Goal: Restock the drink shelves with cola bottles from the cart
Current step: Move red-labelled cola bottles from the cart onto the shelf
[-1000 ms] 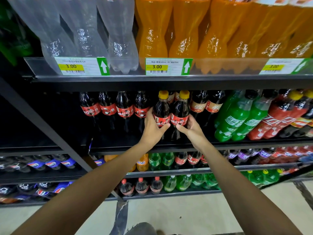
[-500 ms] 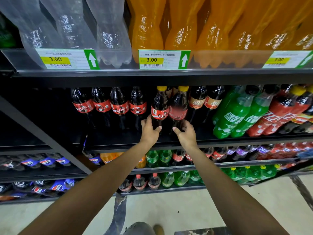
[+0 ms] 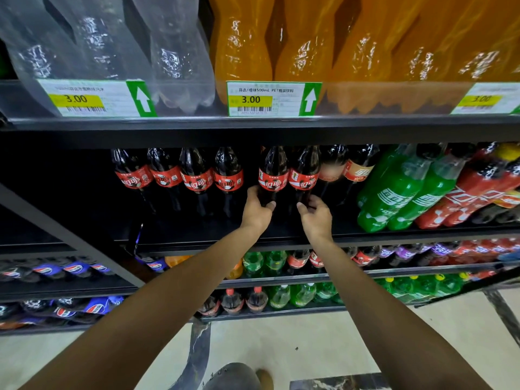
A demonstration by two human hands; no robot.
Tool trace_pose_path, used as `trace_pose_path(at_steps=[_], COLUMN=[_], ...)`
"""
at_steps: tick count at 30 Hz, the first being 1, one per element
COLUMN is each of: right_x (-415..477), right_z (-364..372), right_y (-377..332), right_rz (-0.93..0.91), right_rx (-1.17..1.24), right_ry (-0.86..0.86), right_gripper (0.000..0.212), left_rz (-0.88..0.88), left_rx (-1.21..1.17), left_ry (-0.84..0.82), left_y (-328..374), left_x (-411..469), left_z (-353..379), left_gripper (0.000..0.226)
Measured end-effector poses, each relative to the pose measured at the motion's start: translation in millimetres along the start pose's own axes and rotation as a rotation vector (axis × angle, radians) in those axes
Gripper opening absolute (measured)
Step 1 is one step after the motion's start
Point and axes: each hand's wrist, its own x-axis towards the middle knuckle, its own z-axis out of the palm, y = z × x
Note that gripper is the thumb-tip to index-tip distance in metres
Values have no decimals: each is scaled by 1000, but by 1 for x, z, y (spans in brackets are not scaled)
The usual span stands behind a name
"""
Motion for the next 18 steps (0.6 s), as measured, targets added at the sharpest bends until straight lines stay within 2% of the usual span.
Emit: trace_pose_path(at_steps=[18], right_x=[7], right_z=[4], right_y=[-9], right_rz=[35], right_rx=[-41], right_ry=[65], right_gripper=[44], left_rz=[-9], left_rx=[49], left_ry=[127], left_y=[9], left_x=[11], left_z=[9], left_gripper=[53])
